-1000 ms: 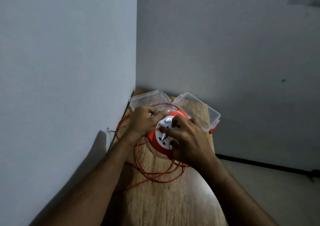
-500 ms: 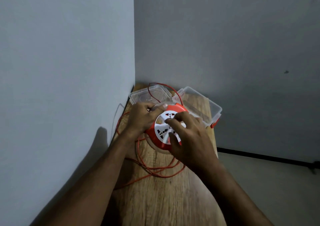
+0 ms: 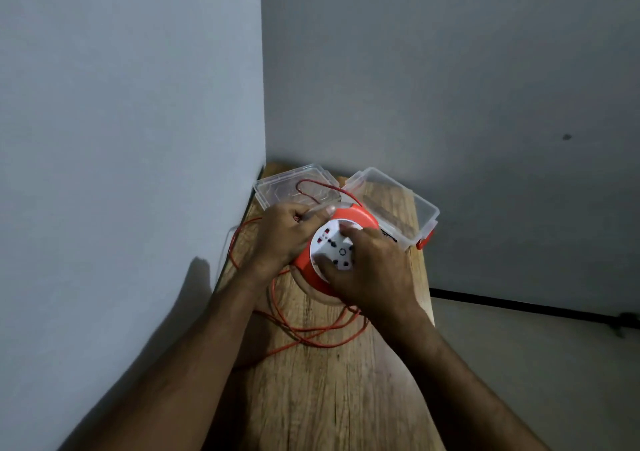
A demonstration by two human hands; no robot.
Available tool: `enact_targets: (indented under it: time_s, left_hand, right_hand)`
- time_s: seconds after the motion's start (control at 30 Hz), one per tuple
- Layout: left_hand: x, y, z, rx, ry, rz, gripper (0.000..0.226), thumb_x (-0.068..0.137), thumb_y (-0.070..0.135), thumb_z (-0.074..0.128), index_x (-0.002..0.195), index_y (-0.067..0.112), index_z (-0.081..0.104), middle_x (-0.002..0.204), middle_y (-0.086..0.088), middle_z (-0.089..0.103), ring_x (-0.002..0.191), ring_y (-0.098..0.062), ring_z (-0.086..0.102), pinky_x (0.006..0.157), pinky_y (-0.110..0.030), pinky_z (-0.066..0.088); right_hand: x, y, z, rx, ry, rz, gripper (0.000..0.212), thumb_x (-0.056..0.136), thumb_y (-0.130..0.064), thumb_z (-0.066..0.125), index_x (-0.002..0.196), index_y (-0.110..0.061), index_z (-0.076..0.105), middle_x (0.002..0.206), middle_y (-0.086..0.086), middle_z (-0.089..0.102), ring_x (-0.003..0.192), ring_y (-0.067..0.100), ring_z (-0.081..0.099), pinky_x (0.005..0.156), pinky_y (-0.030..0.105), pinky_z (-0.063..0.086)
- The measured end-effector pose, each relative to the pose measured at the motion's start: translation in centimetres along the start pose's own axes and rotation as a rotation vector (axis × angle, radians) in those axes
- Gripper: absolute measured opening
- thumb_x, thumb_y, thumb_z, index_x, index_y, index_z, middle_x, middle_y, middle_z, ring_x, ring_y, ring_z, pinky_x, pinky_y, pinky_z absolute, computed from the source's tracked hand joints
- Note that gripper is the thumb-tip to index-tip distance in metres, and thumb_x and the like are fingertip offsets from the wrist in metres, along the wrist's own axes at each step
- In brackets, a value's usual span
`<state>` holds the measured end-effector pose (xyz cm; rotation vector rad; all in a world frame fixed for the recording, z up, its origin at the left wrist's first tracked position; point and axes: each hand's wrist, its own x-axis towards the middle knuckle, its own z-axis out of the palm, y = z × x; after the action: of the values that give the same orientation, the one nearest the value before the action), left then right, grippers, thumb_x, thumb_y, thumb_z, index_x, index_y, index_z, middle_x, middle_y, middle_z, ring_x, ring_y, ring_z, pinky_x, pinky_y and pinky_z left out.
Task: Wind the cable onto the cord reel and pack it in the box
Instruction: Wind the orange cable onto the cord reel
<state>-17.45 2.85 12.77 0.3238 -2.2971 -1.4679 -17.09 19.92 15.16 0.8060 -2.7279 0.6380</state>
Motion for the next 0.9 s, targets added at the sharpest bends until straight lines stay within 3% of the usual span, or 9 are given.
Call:
enact_targets:
  time_s: [0.07, 0.17, 0.23, 0.33, 0.43, 0.5, 0.6, 0.77, 0.9]
  left_hand:
    - [0.0, 0.3, 0.0, -0.010, 0.042, -0.021, 0.041, 0.090, 0.053, 0.070, 0.073, 0.016, 0.078, 0.067, 0.002, 0.075, 0.060, -0.013, 0.072, 0.060, -0.043, 0.061]
    - [0.1, 0.5, 0.0, 0.060, 0.079, 0.014, 0.049, 0.087, 0.059, 0.068, 0.076, 0.013, 0.079, 0.069, -0.002, 0.076, 0.061, -0.016, 0.072, 0.062, -0.044, 0.061]
    - [0.2, 0.6, -0.1, 0.080, 0.068, 0.030, 0.046, 0.089, 0.056, 0.069, 0.076, 0.013, 0.079, 0.069, -0.001, 0.076, 0.061, -0.014, 0.071, 0.063, -0.041, 0.061]
    - [0.3, 0.3, -0.5, 0.055, 0.091, 0.028, 0.045, 0.090, 0.048, 0.073, 0.058, 0.017, 0.070, 0.052, 0.011, 0.065, 0.051, -0.008, 0.062, 0.052, -0.028, 0.049]
    - [0.5, -0.4, -0.9, 0.031, 0.071, 0.006, 0.043, 0.090, 0.051, 0.071, 0.064, 0.016, 0.073, 0.057, 0.006, 0.069, 0.055, -0.011, 0.067, 0.055, -0.031, 0.054]
    - [0.5, -0.6, -0.8, 0.028, 0.036, 0.002, 0.045, 0.089, 0.056, 0.069, 0.072, 0.015, 0.076, 0.064, -0.001, 0.072, 0.060, -0.016, 0.070, 0.062, -0.040, 0.062]
    - [0.1, -0.3, -0.5, 0.051, -0.005, 0.022, 0.049, 0.087, 0.062, 0.065, 0.074, 0.017, 0.076, 0.065, 0.001, 0.072, 0.061, -0.015, 0.070, 0.064, -0.047, 0.062]
    - [0.0, -0.3, -0.6, 0.073, 0.000, 0.049, 0.054, 0.087, 0.058, 0.068, 0.063, 0.009, 0.071, 0.055, -0.005, 0.065, 0.052, -0.017, 0.063, 0.055, -0.043, 0.053]
    - [-0.1, -0.5, -0.5, 0.031, -0.013, 0.026, 0.061, 0.084, 0.065, 0.063, 0.076, 0.006, 0.077, 0.067, -0.011, 0.073, 0.061, -0.027, 0.071, 0.059, -0.049, 0.058]
  right_hand:
    - [0.4, -1.0, 0.4, 0.192, 0.081, 0.217, 0.067, 0.081, -0.055, 0.076, 0.130, -0.017, 0.050, 0.124, 0.007, 0.068, 0.106, 0.022, 0.069, 0.080, 0.025, 0.055]
    - [0.9, -2.2, 0.8, 0.311, 0.102, 0.334, 0.056, 0.088, -0.048, 0.073, 0.125, -0.017, 0.044, 0.123, 0.007, 0.067, 0.106, 0.021, 0.069, 0.078, 0.023, 0.056]
    - [0.5, -2.6, 0.6, 0.242, 0.116, 0.241, 0.037, 0.094, -0.037, 0.068, 0.118, -0.012, 0.055, 0.116, 0.008, 0.071, 0.100, 0.023, 0.071, 0.079, 0.031, 0.059]
    - [-0.7, -2.2, -0.4, 0.049, 0.210, -0.129, 0.022, 0.090, -0.027, 0.073, 0.104, -0.012, 0.065, 0.101, 0.008, 0.073, 0.085, 0.023, 0.070, 0.070, 0.034, 0.059]
    - [-1.1, -0.6, -0.7, -0.077, 0.062, -0.323, 0.045, 0.079, -0.020, 0.082, 0.121, -0.018, 0.064, 0.119, 0.009, 0.065, 0.110, 0.030, 0.062, 0.086, 0.045, 0.057]
    - [-1.0, 0.2, -0.6, -0.198, -0.098, -0.320, 0.070, 0.072, -0.028, 0.087, 0.135, -0.025, 0.055, 0.131, 0.009, 0.056, 0.124, 0.032, 0.052, 0.093, 0.052, 0.052]
    - [-1.0, 0.5, -0.7, -0.299, -0.178, -0.282, 0.090, 0.067, -0.036, 0.089, 0.145, -0.031, 0.044, 0.136, 0.010, 0.048, 0.127, 0.032, 0.046, 0.091, 0.051, 0.050]
    - [-0.8, 0.9, -1.4, -0.294, -0.155, -0.341, 0.077, 0.078, -0.034, 0.077, 0.148, -0.032, 0.046, 0.134, 0.012, 0.045, 0.118, 0.031, 0.052, 0.085, 0.046, 0.048]
    - [-0.9, 0.7, -1.0, -0.232, -0.075, -0.321, 0.070, 0.071, -0.034, 0.086, 0.136, -0.023, 0.062, 0.123, 0.013, 0.055, 0.109, 0.032, 0.059, 0.086, 0.050, 0.052]
